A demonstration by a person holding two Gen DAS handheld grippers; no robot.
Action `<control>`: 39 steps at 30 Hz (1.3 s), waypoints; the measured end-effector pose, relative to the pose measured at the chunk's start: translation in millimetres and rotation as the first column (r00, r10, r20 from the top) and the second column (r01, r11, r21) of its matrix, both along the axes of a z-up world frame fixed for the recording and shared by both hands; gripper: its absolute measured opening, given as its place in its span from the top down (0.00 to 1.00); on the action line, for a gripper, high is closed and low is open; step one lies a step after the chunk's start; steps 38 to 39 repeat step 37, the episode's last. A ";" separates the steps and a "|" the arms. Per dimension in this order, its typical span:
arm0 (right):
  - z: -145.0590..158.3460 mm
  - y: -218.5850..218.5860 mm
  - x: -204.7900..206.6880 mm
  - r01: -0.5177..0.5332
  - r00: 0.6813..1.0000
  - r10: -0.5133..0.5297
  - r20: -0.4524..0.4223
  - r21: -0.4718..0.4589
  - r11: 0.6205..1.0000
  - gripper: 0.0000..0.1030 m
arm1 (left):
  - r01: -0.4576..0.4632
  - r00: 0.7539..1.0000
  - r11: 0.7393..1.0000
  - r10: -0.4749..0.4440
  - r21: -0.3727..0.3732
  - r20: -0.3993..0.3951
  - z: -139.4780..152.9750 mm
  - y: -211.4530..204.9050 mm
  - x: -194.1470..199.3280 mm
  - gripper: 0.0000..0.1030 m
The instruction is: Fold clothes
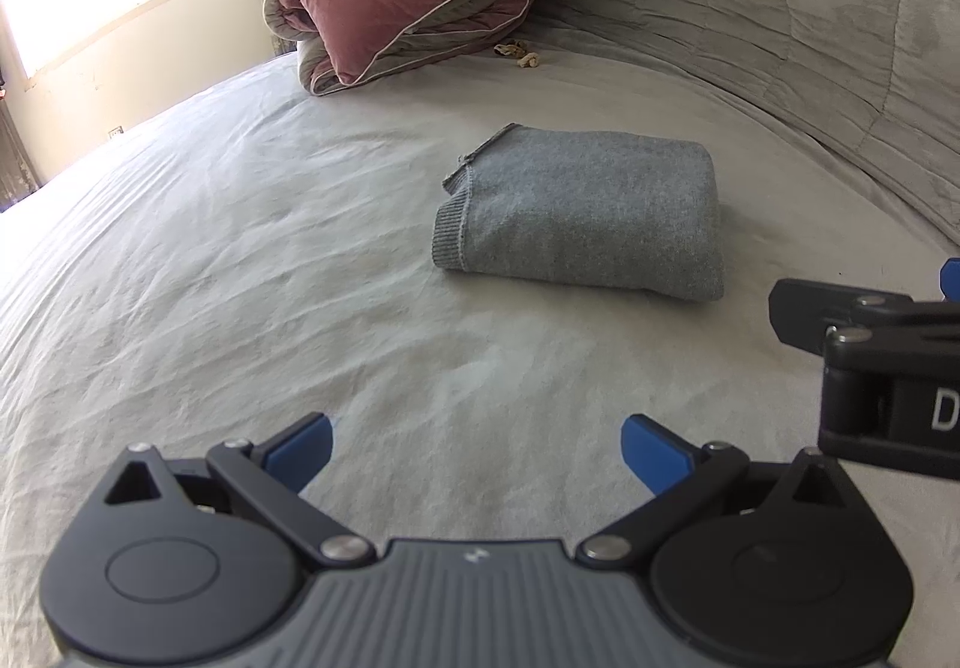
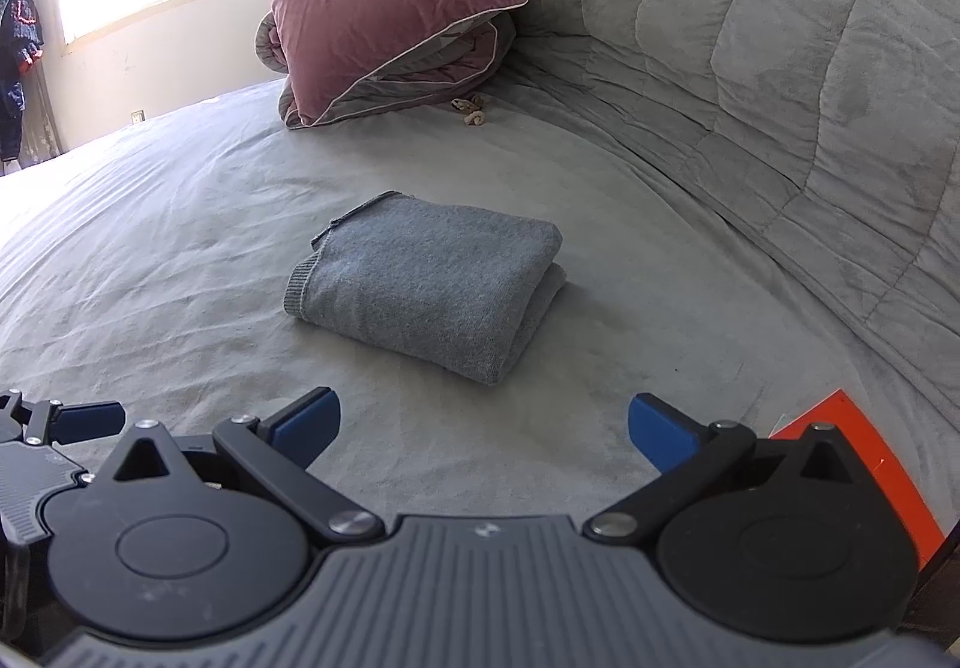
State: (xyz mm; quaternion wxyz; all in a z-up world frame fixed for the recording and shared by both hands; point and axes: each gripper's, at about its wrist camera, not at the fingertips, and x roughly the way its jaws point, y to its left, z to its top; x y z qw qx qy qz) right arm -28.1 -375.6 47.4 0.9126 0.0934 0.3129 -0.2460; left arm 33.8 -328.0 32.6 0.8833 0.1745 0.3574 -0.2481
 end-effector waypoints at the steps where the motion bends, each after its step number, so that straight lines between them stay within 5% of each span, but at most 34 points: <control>1: 0.9 0.2 -2.2 0.001 1.000 -0.001 0.001 -0.005 1.000 0.00 | 0.008 1.000 1.000 -0.008 0.004 0.002 1.3 0.4 -2.9 0.01; 39: 42.9 97.0 -87.7 -0.038 0.998 0.042 0.048 -0.088 0.995 0.00 | 0.051 0.995 0.995 -0.058 -0.083 -0.077 51.9 110.5 -104.6 0.01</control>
